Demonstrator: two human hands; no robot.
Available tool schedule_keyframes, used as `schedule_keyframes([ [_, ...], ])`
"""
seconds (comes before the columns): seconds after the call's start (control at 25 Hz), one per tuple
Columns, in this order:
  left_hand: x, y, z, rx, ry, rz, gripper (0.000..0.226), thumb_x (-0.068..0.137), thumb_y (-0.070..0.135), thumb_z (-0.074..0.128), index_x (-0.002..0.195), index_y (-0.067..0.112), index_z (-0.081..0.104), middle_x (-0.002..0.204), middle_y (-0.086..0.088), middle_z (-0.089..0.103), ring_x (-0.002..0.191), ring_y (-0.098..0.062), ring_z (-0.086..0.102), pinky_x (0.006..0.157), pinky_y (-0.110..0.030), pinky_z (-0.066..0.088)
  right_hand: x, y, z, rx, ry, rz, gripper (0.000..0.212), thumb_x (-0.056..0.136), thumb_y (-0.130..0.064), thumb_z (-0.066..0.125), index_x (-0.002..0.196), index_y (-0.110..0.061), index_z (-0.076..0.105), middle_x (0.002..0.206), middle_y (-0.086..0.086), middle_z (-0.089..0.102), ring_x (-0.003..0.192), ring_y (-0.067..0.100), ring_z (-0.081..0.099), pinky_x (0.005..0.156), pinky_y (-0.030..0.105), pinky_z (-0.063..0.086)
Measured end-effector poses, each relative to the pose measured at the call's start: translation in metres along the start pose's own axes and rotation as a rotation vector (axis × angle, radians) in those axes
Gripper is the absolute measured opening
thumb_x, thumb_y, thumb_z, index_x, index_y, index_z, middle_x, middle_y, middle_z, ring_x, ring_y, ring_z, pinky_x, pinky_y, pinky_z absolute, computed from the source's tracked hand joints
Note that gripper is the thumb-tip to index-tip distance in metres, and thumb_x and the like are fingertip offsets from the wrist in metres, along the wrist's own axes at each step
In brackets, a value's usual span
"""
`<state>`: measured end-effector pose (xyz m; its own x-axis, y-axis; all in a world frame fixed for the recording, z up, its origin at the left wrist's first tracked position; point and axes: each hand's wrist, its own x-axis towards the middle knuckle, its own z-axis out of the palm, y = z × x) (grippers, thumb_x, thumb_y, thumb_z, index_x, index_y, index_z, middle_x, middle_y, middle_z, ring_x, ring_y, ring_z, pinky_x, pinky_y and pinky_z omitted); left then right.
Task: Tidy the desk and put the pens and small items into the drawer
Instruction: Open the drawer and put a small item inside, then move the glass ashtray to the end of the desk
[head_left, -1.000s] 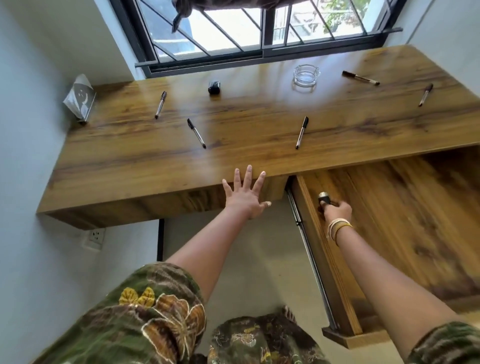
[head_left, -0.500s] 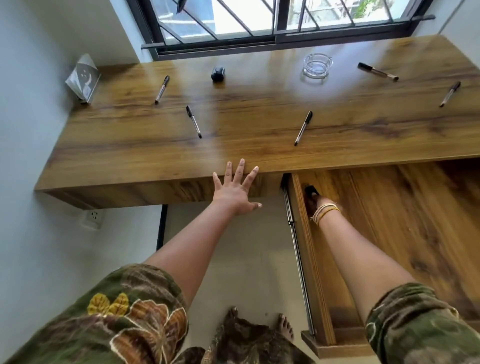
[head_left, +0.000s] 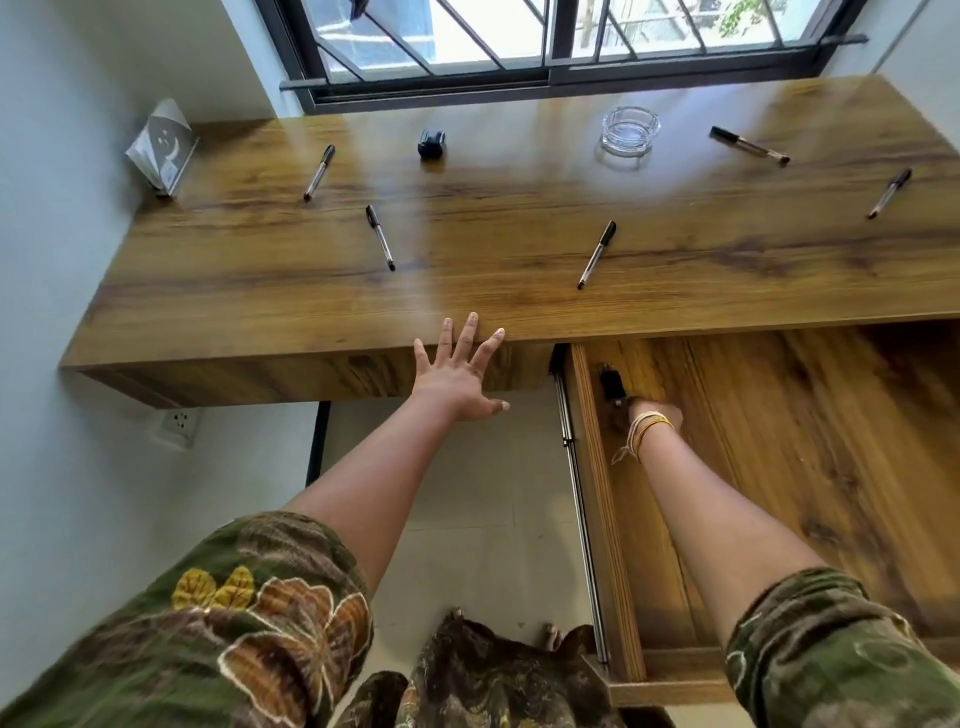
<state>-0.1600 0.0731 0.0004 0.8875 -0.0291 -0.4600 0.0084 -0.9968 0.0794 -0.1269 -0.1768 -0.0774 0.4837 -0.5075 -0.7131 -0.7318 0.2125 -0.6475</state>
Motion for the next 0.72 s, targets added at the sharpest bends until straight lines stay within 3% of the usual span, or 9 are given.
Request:
schedule_keyframes([
  [0.2,-0.003,-0.002,-0.013,-0.054,-0.039,0.018,0.094,0.085,0.062,0.054,0.151,0.044,-0.009,0.159,0.004,-0.029,0.146,-0.029,-0.027,0.114,-0.064,-0.007,-0.029,-0.005,-0.011,-0.143,0.116,-0.224,0.038,0.092,-0.01,0.051,0.128,0.002,0.053,0.127,0.023,0.06,0.111,0.038,0.062,0.097,0.044,0.05],
  [0.32,-0.008,-0.005,-0.024,-0.137,0.01,0.032,0.077,0.09,0.054,0.052,0.153,0.042,0.009,0.164,0.004,-0.012,0.15,-0.025,-0.013,0.117,-0.062,0.001,-0.059,-0.017,-0.005,-0.21,0.054,-0.463,0.02,0.09,-0.015,0.05,0.097,-0.008,0.068,0.094,0.015,0.074,0.075,0.025,0.072,0.078,0.044,0.06],
  [0.36,-0.009,-0.005,-0.027,-0.165,0.038,0.033,0.071,0.092,0.052,0.051,0.152,0.04,0.016,0.165,0.003,-0.004,0.151,-0.023,-0.006,0.118,-0.061,0.006,-0.066,-0.023,-0.001,-0.268,0.05,-0.546,0.019,0.089,-0.018,0.05,0.085,-0.012,0.068,0.087,0.013,0.074,0.072,0.025,0.072,0.076,0.044,0.06],
  [0.56,-0.012,-0.017,-0.036,-0.242,0.038,0.076,0.058,0.096,0.045,0.048,0.149,0.025,0.033,0.161,0.0,0.019,0.147,-0.023,0.023,0.116,-0.054,0.025,-0.1,-0.058,0.035,-0.594,0.008,-0.856,0.017,0.083,-0.018,0.053,0.08,-0.011,0.068,0.088,0.013,0.074,0.087,0.034,0.068,0.077,0.031,0.053],
  [0.72,0.001,-0.033,-0.065,-0.207,0.192,0.108,0.06,0.095,0.043,0.05,0.149,0.023,0.033,0.157,-0.004,0.029,0.141,-0.027,0.034,0.115,-0.053,0.027,-0.118,-0.084,0.074,-0.832,0.003,-1.026,0.02,0.085,-0.016,0.053,0.088,-0.008,0.071,0.099,0.017,0.072,0.096,0.036,0.066,0.079,0.035,0.051],
])
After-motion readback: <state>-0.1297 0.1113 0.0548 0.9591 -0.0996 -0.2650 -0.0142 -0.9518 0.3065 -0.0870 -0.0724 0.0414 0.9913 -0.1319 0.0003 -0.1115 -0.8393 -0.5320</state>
